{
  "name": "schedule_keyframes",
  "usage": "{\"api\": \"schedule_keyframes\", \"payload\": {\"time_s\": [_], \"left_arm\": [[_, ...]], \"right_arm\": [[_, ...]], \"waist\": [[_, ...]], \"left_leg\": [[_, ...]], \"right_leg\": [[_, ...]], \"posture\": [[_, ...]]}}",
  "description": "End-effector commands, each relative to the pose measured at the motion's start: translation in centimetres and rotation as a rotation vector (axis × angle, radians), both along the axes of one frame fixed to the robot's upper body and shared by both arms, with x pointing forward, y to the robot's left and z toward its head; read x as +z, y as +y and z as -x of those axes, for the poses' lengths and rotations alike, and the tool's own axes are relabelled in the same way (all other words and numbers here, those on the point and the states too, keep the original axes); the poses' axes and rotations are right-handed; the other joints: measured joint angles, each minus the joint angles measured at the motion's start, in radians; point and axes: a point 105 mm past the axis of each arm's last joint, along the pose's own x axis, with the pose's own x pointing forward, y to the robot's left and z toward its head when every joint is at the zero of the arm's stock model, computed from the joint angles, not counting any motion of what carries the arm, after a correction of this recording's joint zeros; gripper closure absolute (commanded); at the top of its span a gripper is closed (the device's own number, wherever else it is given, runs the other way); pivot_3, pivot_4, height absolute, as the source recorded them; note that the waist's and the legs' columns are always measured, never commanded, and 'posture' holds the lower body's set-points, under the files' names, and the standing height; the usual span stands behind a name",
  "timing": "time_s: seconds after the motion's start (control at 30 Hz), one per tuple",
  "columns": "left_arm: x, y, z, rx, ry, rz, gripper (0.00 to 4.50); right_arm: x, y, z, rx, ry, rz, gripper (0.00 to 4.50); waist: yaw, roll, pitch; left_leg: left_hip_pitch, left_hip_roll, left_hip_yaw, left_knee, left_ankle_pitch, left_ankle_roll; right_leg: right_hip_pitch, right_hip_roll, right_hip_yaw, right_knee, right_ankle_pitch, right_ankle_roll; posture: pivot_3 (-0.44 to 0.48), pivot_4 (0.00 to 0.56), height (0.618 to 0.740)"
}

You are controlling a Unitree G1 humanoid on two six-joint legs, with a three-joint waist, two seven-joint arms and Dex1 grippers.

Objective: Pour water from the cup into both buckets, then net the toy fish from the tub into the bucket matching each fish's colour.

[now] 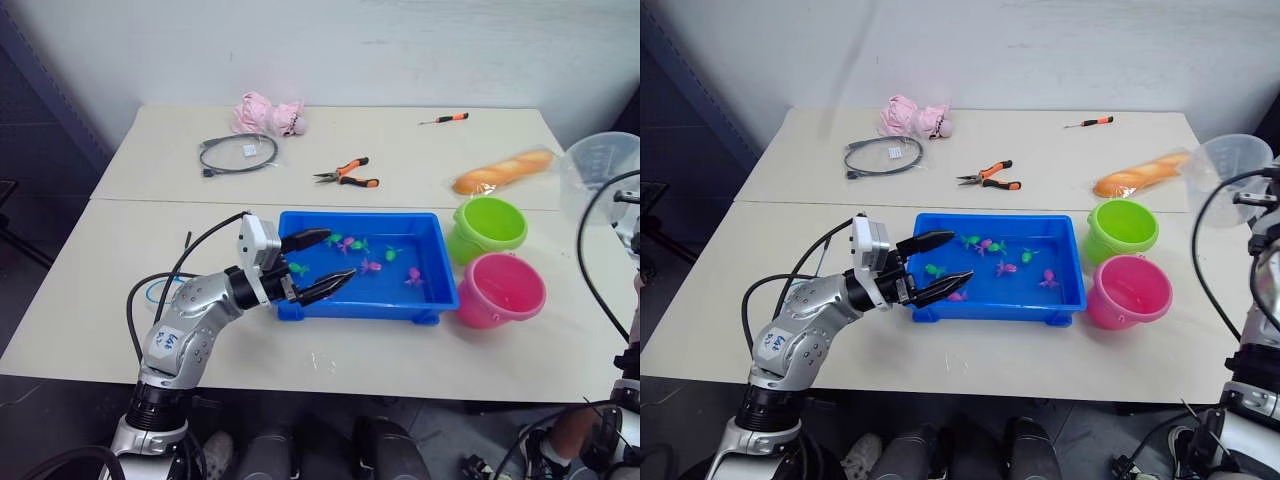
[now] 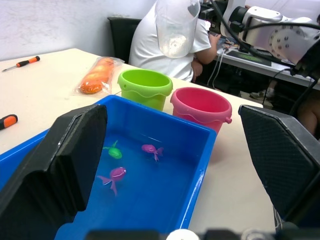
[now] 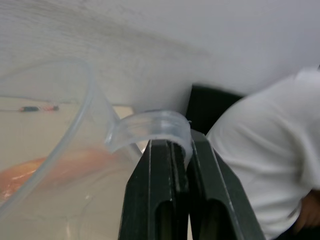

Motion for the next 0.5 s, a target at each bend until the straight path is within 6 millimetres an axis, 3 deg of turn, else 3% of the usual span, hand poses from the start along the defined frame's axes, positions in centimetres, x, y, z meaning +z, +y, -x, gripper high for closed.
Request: {"api": "schedule_keyframes", "payload": {"time_s": [0.03, 0.23, 0.33, 0.5], "left_arm": [[1.4, 0.5, -0.3, 0.017, -0.069, 0.011, 0.00], [1.0, -0.1, 0.5, -0.012, -0.069, 0.009, 0.00], [1.3, -0.3, 1.6, -0.063, -0.082, 0.024, 0.00], [1.4, -0.4, 2.8, -0.105, -0.074, 0.039, 0.00]], "right_arm": [[-2.9, -2.8, 2.2, -0.153, -0.143, -0.270, 4.44], [-7.0, -1.4, 0.4, -0.163, -0.203, -0.486, 4.44], [-9.1, -0.2, -0.7, -0.149, -0.130, -0.498, 4.44], [-10.9, 0.6, -0.8, -0.142, -0.078, -0.492, 4.44]], "waist": [[0.000, 0.000, 0.000], [-0.019, 0.001, 0.000], [-0.025, 0.001, 0.000], [-0.025, 0.001, 0.000]], "left_leg": [[0.000, 0.000, 0.000, 0.000, 0.000, 0.000], [0.000, -0.001, 0.003, -0.001, 0.000, 0.001], [0.001, 0.000, 0.003, -0.001, 0.000, 0.001], [0.001, -0.001, 0.003, -0.001, 0.000, 0.001]], "right_leg": [[0.000, 0.000, 0.000, 0.000, 0.000, 0.000], [-0.002, 0.000, 0.003, 0.006, 0.000, 0.000], [-0.002, 0.000, 0.003, 0.006, 0.000, 0.000], [-0.002, -0.001, 0.003, 0.006, 0.000, 0.000]], "posture": [[0.000, 0.150, 0.740], [0.000, 0.150, 0.740], [0.000, 0.150, 0.740], [0.000, 0.150, 0.740]]}}
